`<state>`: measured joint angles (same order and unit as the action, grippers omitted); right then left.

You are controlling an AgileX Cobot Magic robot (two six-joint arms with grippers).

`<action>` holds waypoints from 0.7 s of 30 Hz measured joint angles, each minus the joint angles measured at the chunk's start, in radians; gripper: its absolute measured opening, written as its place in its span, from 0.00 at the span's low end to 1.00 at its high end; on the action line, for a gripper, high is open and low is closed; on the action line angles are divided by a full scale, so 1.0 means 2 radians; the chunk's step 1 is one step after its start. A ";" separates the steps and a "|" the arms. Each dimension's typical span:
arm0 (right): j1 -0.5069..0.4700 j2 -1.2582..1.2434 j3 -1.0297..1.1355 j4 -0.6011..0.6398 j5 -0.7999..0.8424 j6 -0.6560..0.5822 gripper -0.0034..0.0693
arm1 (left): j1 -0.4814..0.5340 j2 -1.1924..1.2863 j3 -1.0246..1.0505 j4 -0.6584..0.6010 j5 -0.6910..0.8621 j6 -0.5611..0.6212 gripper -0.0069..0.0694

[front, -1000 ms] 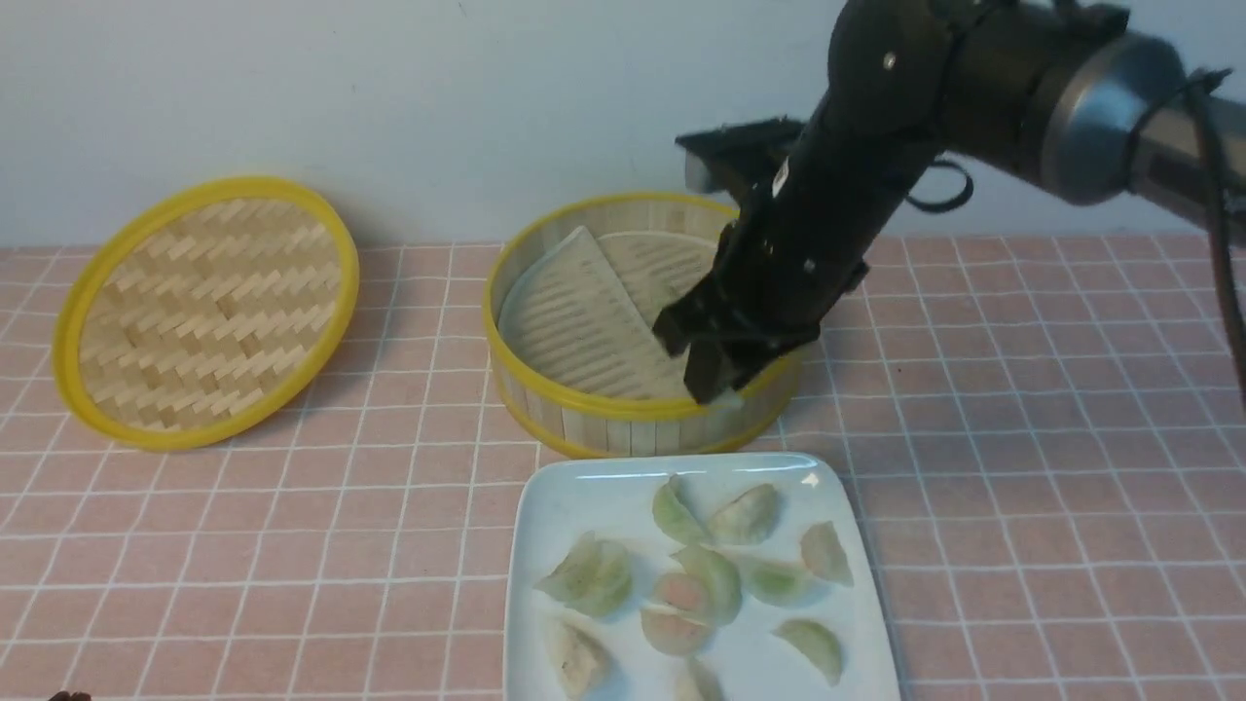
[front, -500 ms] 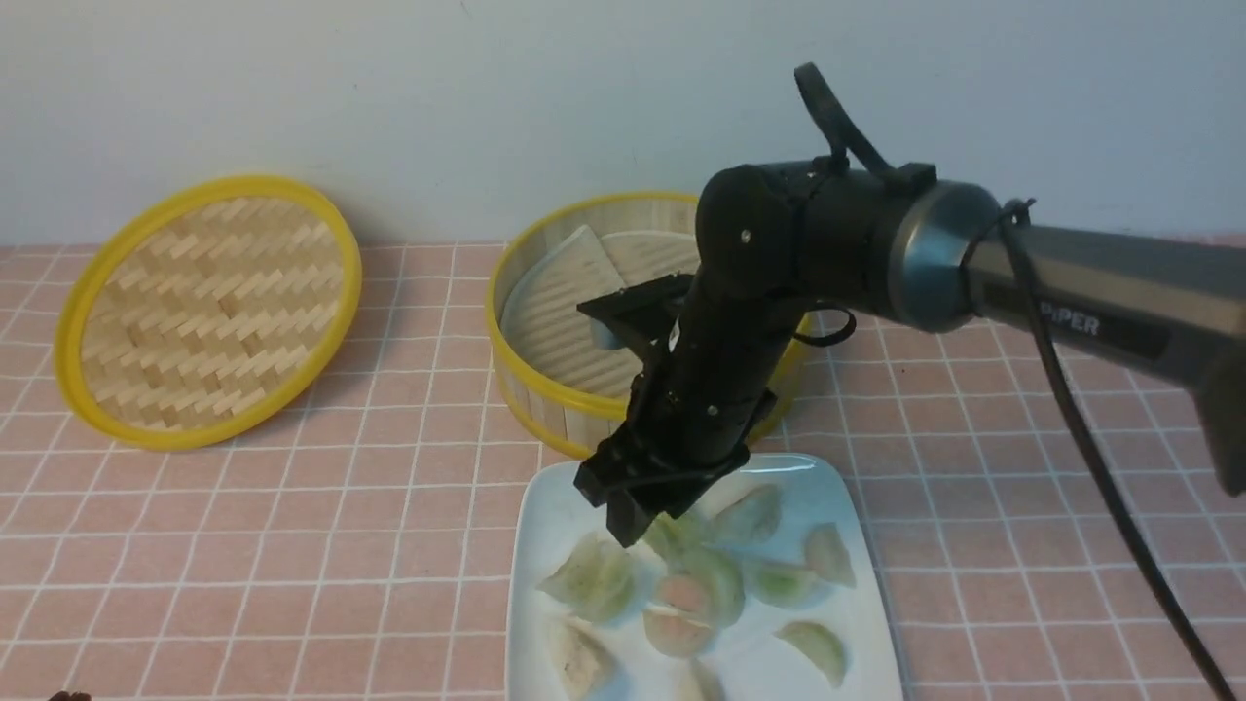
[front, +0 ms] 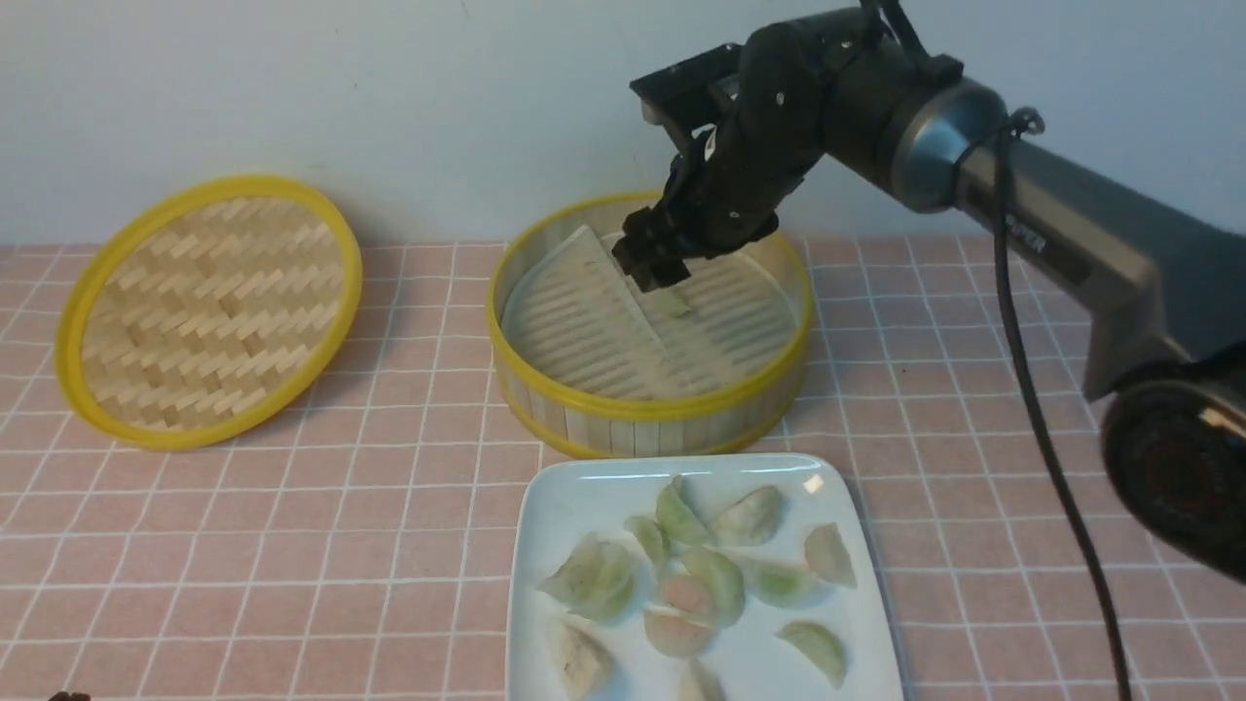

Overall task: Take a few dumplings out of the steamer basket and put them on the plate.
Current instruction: Use the right arm to grab a dumpling from inside the steamer

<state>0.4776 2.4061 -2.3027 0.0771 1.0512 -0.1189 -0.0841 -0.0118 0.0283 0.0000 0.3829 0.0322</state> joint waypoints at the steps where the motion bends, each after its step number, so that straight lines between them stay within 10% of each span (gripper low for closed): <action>1: -0.005 0.022 -0.024 -0.001 0.001 0.000 0.73 | 0.000 0.000 0.000 0.000 0.000 0.000 0.08; 14: -0.015 0.117 -0.108 0.009 -0.003 -0.062 0.66 | 0.000 0.000 0.000 0.000 0.000 0.000 0.08; 21: -0.015 0.118 -0.109 0.027 0.002 -0.086 0.29 | 0.000 0.000 0.000 0.000 0.000 0.000 0.08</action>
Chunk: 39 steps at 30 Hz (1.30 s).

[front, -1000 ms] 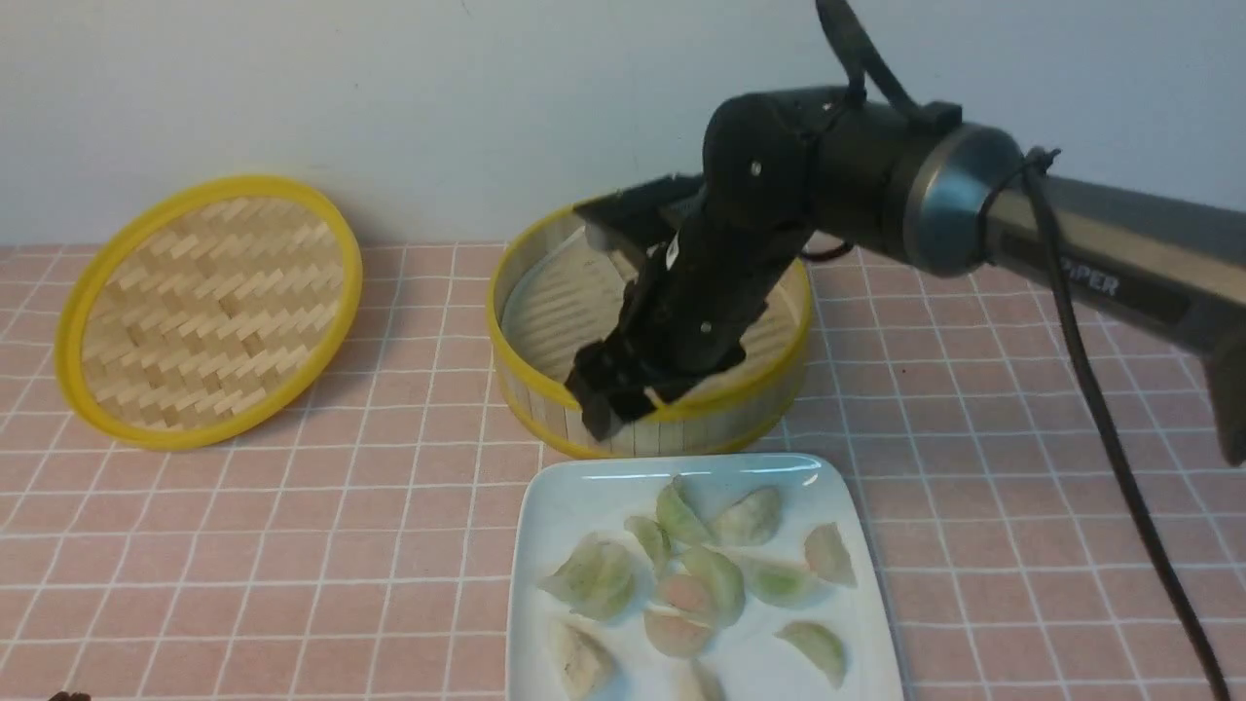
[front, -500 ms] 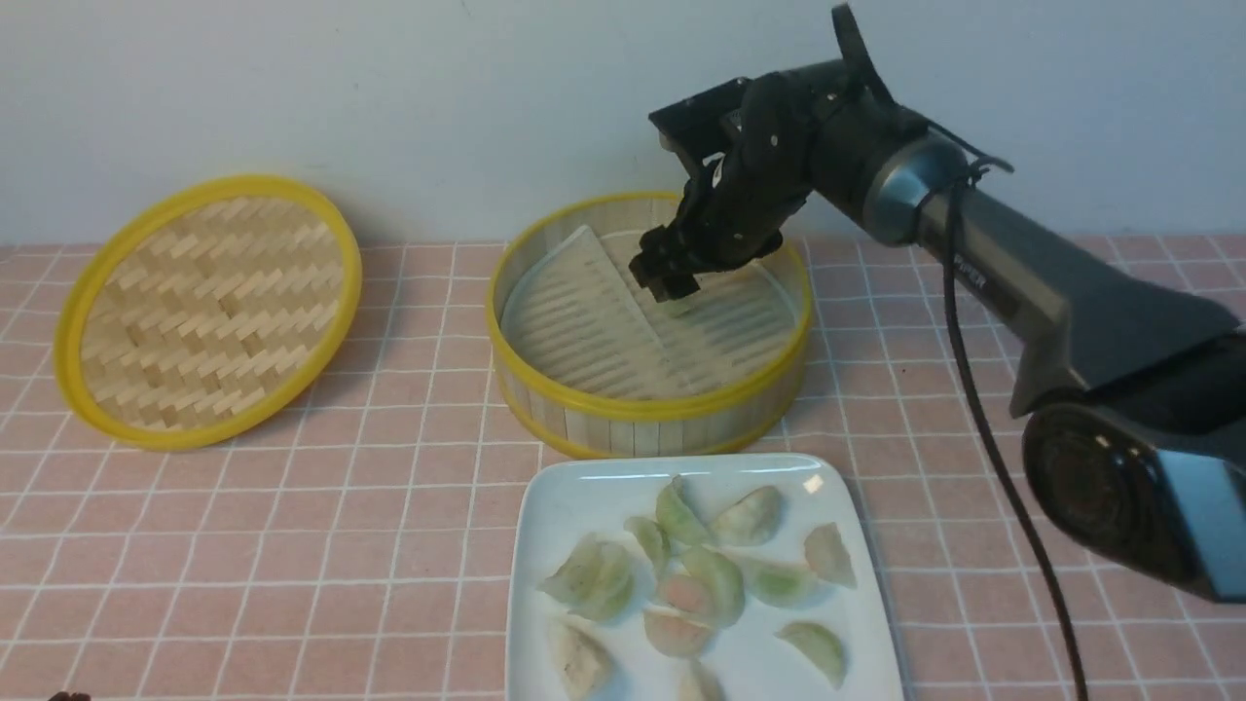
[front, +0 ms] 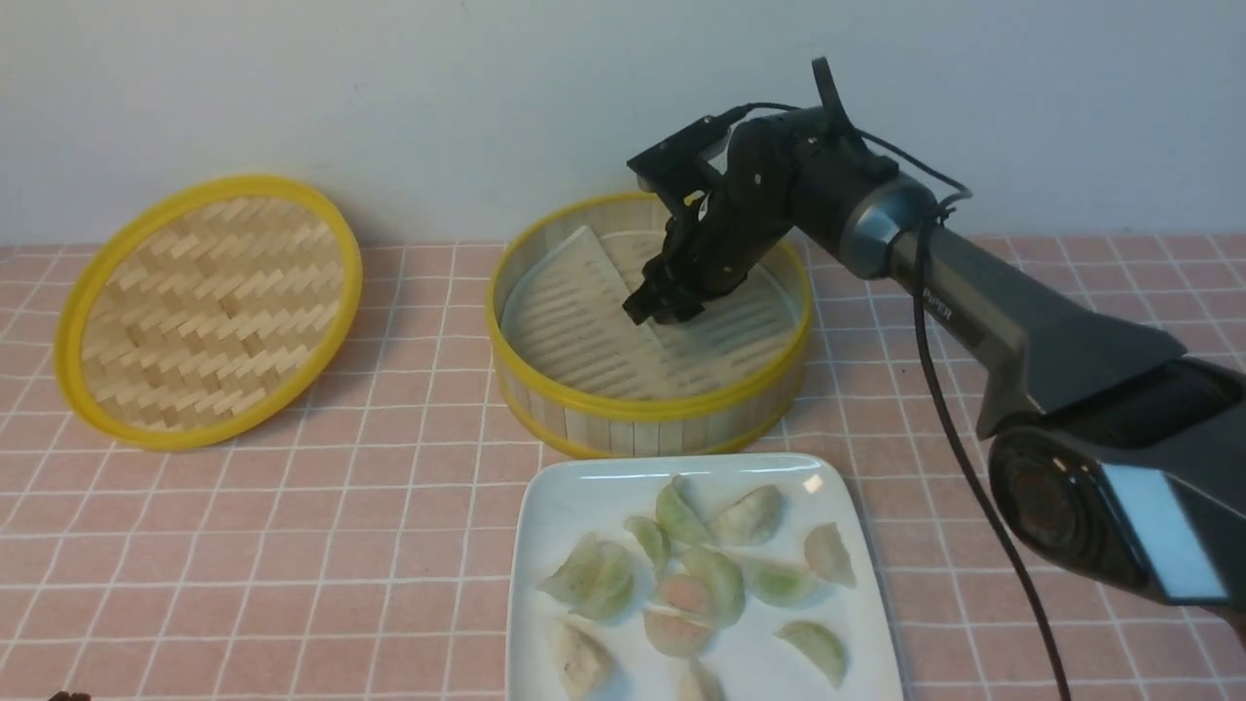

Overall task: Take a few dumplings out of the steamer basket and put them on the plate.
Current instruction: Use the right arm to grab a dumpling from inside the steamer, then use the right arm to put the dumpling into the plate

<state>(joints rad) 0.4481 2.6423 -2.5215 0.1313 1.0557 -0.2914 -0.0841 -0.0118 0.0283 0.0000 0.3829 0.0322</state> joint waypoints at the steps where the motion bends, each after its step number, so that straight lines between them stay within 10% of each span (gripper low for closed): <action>1: 0.000 -0.001 0.000 0.000 0.005 -0.001 0.29 | 0.000 0.000 0.000 0.000 0.000 0.000 0.08; 18: 0.000 -0.085 0.035 0.002 0.095 0.055 0.29 | 0.000 0.000 0.000 0.000 0.000 0.000 0.08; 29: 0.007 -0.395 0.499 0.096 0.093 0.069 0.29 | 0.000 0.000 0.000 0.000 0.000 0.000 0.08; 39: 0.083 -0.398 0.633 0.095 -0.004 0.069 0.35 | 0.000 0.000 0.000 0.000 0.000 0.000 0.08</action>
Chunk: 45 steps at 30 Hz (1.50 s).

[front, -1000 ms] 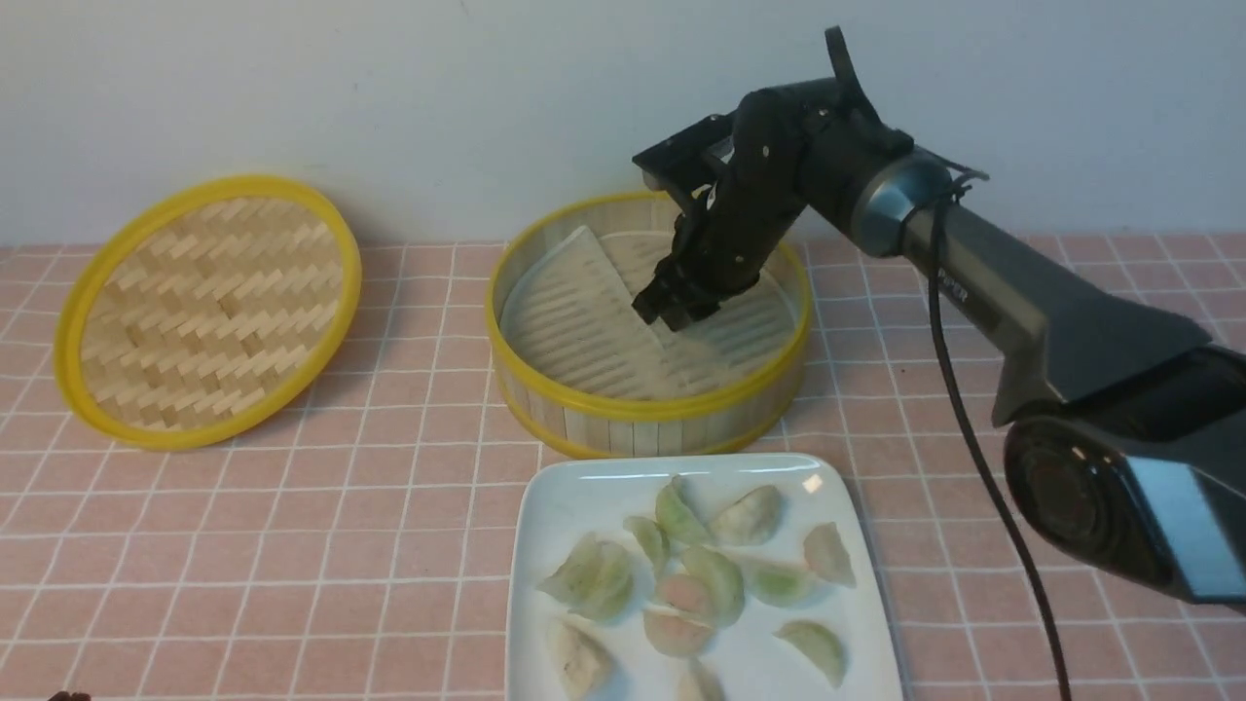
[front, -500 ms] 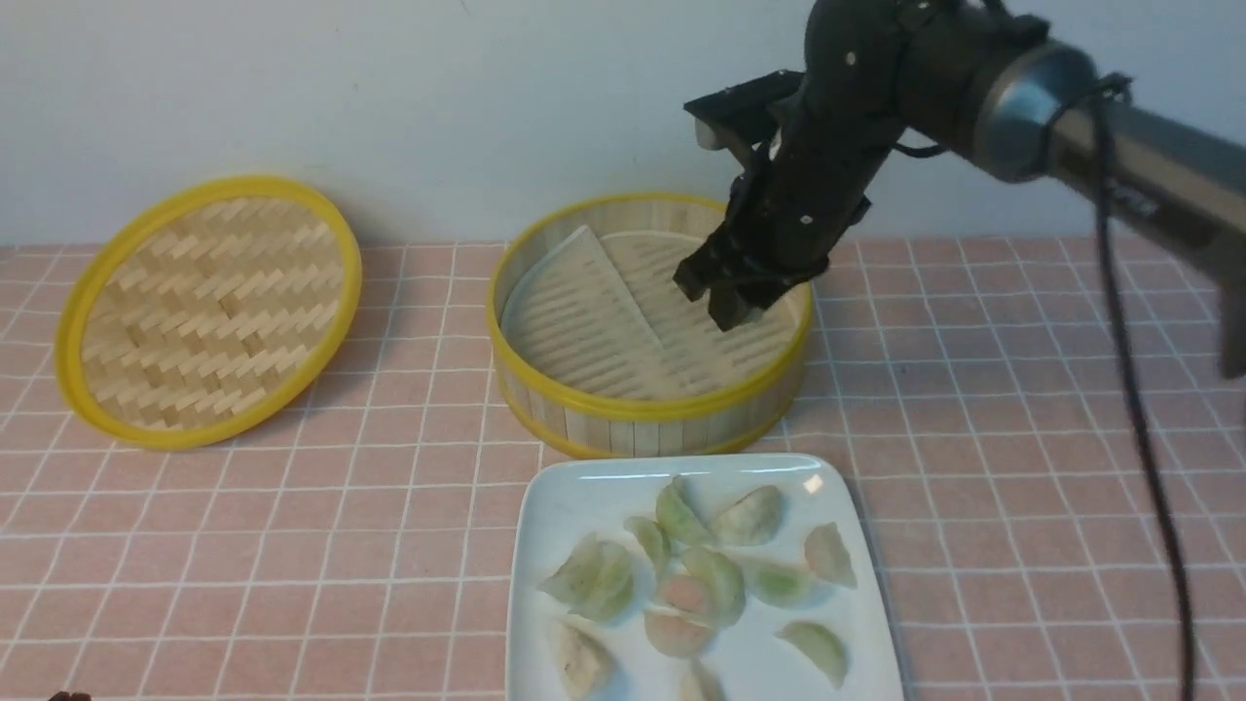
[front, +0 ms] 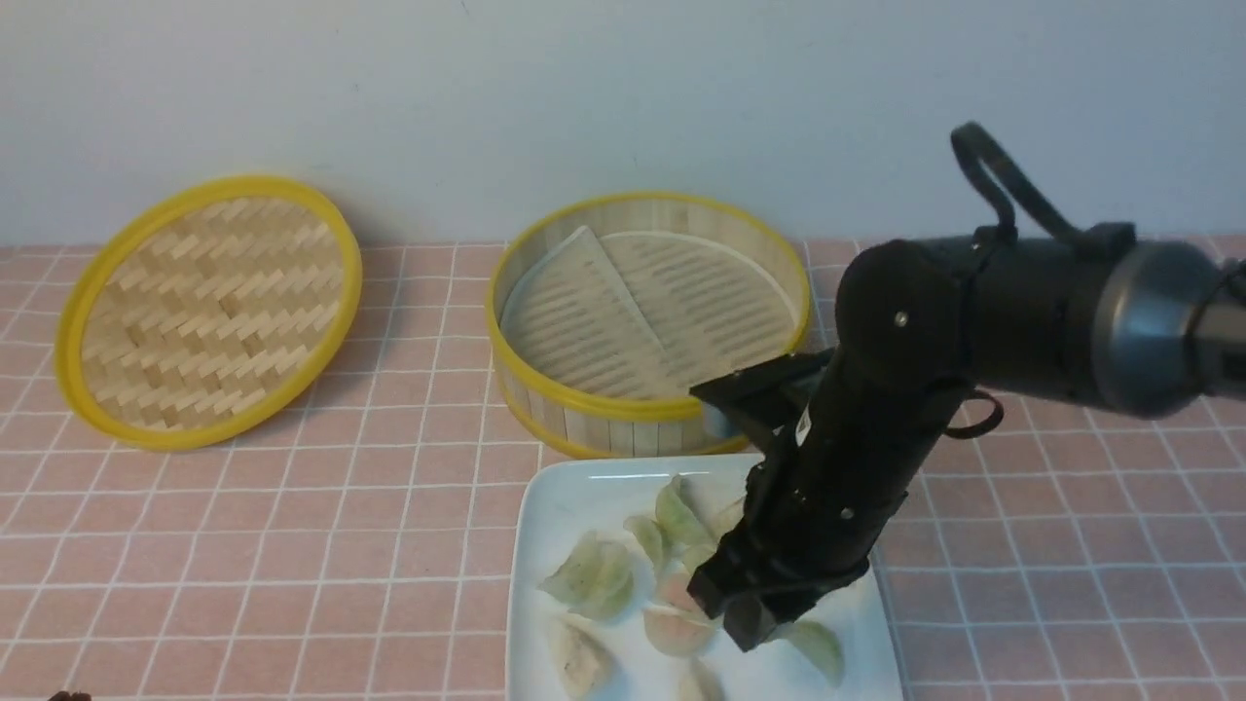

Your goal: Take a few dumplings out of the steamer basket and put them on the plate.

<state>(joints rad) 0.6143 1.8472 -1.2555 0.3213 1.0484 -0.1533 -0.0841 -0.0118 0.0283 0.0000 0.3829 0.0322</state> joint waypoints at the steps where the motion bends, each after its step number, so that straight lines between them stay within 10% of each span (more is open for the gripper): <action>1: 0.000 0.001 0.000 -0.002 -0.004 0.000 0.37 | 0.000 0.000 0.000 0.000 0.000 0.000 0.08; 10: 0.001 0.004 -0.026 -0.018 0.038 0.037 0.73 | 0.000 0.000 0.000 0.000 0.000 0.000 0.08; 20: 0.001 -0.230 -0.044 -0.080 0.074 0.117 0.07 | 0.000 0.000 0.000 0.000 0.000 0.000 0.08; 31: 0.001 -0.676 0.194 -0.187 -0.162 0.177 0.03 | 0.000 0.000 0.000 0.000 0.000 0.000 0.08; 45: 0.001 -0.926 0.426 -0.266 -0.255 0.303 0.03 | 0.000 0.000 0.000 0.000 0.000 0.000 0.08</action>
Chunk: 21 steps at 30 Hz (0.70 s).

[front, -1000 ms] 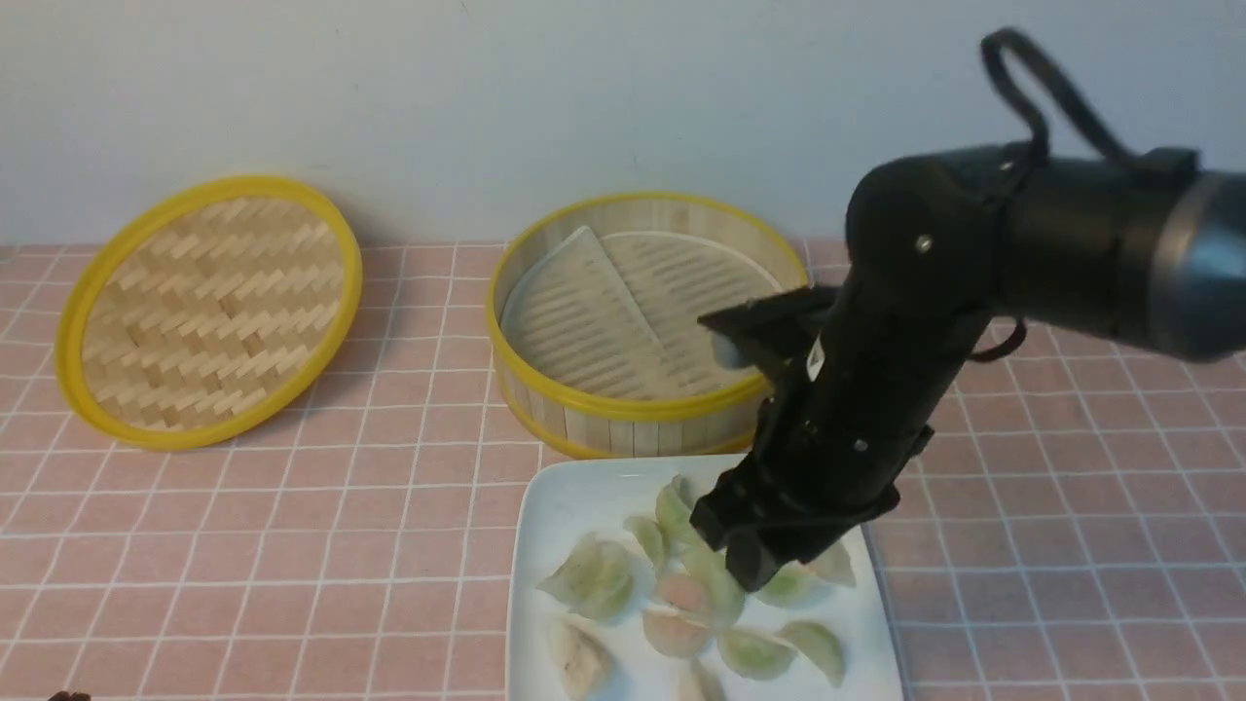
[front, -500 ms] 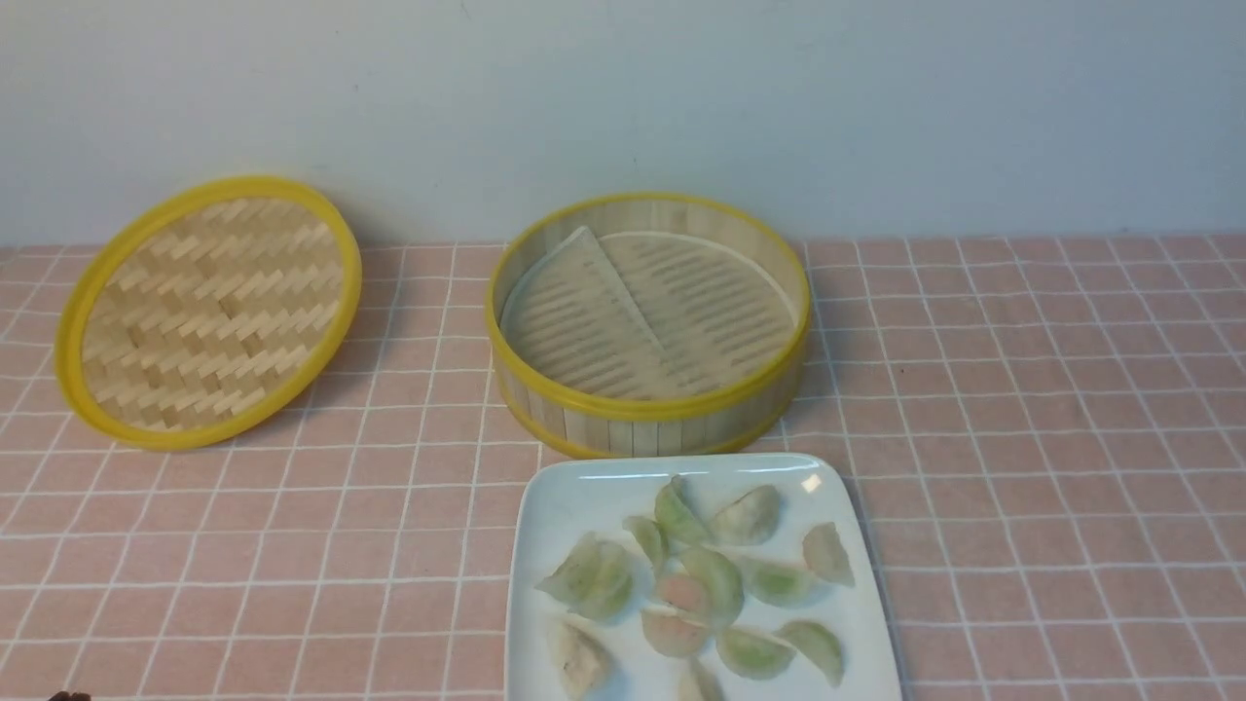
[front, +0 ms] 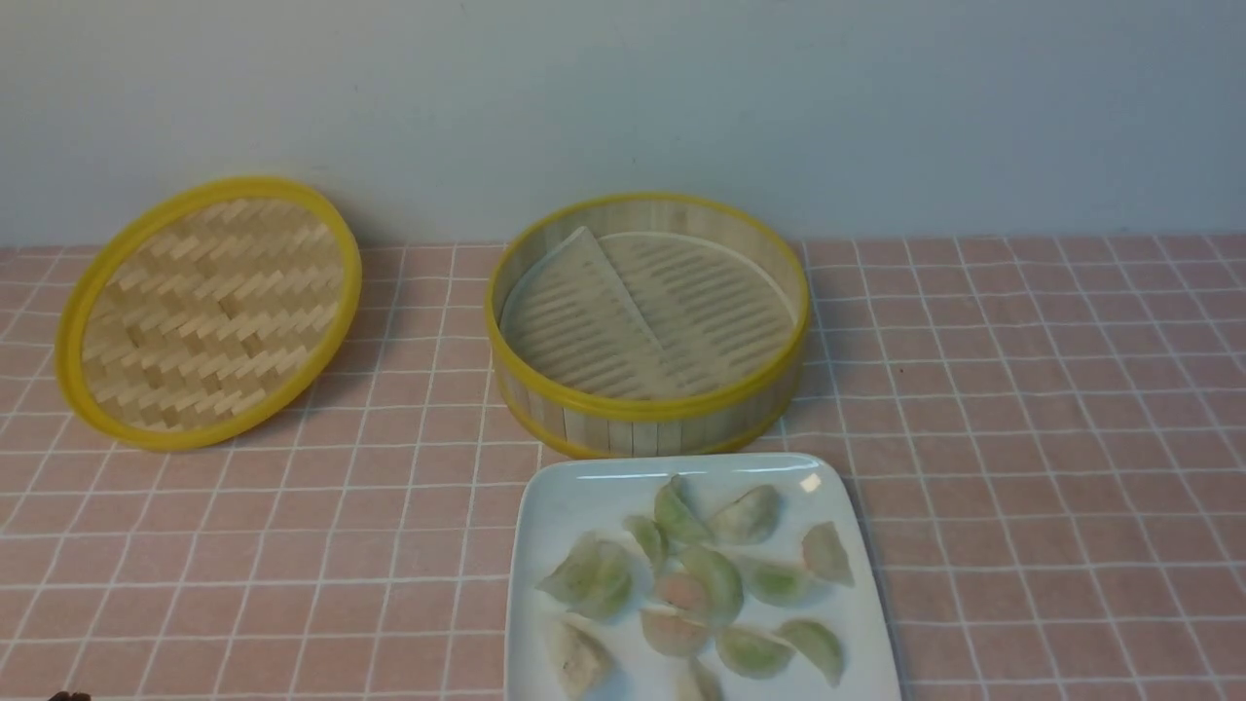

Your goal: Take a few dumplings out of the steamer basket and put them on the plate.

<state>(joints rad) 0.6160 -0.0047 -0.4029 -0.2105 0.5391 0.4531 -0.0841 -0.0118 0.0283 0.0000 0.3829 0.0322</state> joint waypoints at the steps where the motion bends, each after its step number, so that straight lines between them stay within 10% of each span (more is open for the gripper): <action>1: 0.000 -0.003 0.003 0.001 -0.003 0.000 0.03 | 0.000 0.000 0.000 0.000 0.000 0.000 0.08; 21: 0.000 -0.006 0.017 0.064 -0.052 -0.115 0.03 | 0.000 0.000 0.000 0.000 0.000 0.000 0.08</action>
<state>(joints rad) 0.6160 -0.0160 -0.3695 -0.0817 0.4343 0.2225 -0.0841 -0.0125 0.0283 0.0000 0.3829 0.0322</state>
